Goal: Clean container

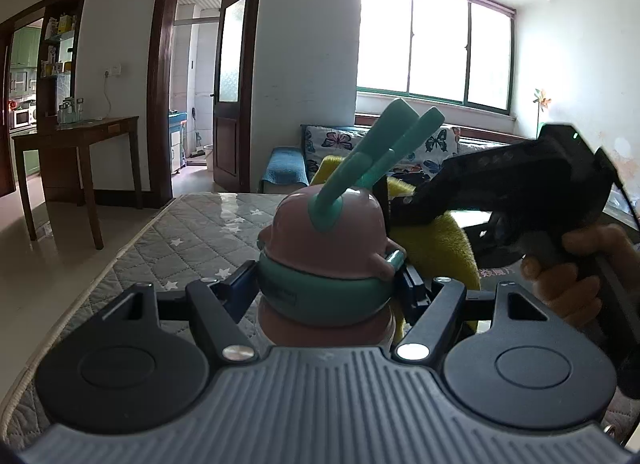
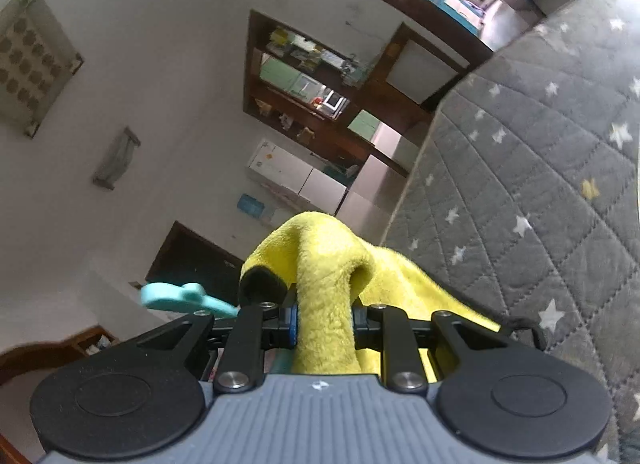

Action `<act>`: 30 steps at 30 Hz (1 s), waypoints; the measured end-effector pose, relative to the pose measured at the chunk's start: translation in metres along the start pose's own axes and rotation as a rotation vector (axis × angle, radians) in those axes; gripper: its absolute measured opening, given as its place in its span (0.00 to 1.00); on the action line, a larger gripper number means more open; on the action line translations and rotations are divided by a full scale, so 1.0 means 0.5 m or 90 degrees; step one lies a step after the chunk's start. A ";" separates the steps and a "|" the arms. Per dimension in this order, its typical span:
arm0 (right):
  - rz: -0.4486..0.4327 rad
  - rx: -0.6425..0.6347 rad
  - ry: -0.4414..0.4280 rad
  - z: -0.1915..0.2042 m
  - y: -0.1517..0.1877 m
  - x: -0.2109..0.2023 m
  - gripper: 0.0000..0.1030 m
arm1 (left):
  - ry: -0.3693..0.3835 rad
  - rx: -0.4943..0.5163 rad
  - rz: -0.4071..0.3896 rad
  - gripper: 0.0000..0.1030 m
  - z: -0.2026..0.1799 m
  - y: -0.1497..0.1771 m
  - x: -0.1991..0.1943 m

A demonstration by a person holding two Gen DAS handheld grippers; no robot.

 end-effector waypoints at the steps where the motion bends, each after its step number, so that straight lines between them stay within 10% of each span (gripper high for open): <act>1: 0.000 0.011 0.002 -0.010 -0.003 0.004 0.20 | 0.000 0.000 -0.001 0.70 0.000 0.001 0.000; 19: 0.034 0.038 0.157 -0.158 0.026 0.056 0.20 | -0.027 0.000 -0.001 0.70 -0.019 0.008 -0.004; 30: 0.034 -0.017 0.192 -0.148 0.064 0.040 0.20 | -0.143 -0.043 0.025 0.70 -0.063 -0.003 -0.015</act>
Point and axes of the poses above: each gripper's, at about its wrist camera, not at the fingertips, and x roughly the way its jaws point, z to its left, y to its underside, the point moved 3 cm from there along x, roughly the way its jaws point, and after that the axes turned 15 degrees about x, right-handed, at the moved point
